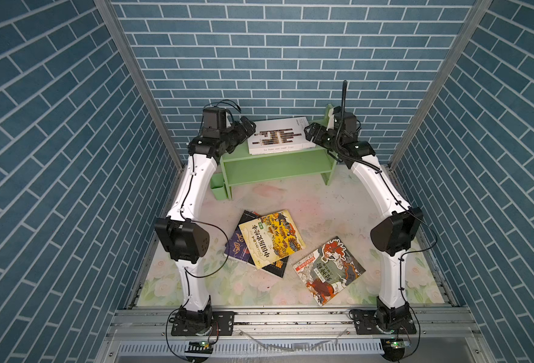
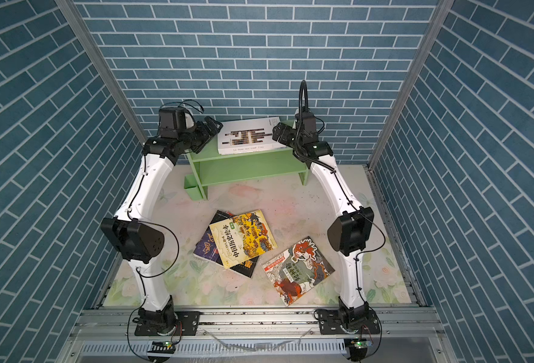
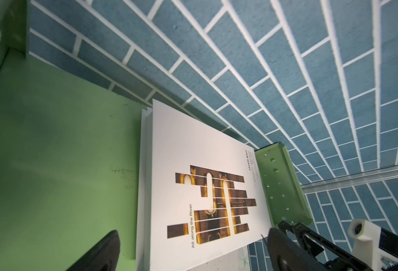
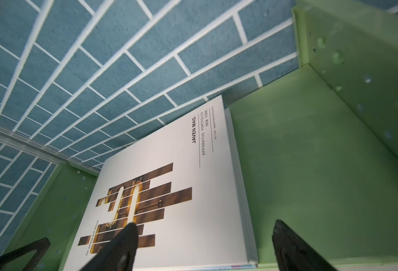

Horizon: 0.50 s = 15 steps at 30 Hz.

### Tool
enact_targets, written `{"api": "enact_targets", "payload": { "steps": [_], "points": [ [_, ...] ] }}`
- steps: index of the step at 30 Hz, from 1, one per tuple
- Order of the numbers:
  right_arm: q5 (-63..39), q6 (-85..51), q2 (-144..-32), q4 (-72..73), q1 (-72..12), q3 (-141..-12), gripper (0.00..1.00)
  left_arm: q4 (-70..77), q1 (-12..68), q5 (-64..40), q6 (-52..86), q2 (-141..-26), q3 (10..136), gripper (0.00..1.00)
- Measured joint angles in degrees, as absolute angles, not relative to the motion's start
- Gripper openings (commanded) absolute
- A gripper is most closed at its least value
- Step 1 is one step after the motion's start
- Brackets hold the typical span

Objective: Stacking books/files
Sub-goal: Place the book at the bookshelf.

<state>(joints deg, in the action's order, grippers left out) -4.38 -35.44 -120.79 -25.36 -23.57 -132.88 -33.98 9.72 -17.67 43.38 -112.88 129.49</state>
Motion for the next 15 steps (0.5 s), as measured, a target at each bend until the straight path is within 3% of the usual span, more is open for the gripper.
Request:
{"api": "enact_targets", "payload": {
  "steps": [6,15],
  "points": [
    [-3.2,-35.5,-114.9,-25.3,-23.1,-124.9,0.87,-30.3,9.7,-24.0,41.2,-109.3,125.3,1.00],
    [-0.8,-37.4,-93.2,-23.8,-23.6,-95.9,0.86,-24.5,16.2,-35.6,32.4,-97.9,104.9,1.00]
  ]
}}
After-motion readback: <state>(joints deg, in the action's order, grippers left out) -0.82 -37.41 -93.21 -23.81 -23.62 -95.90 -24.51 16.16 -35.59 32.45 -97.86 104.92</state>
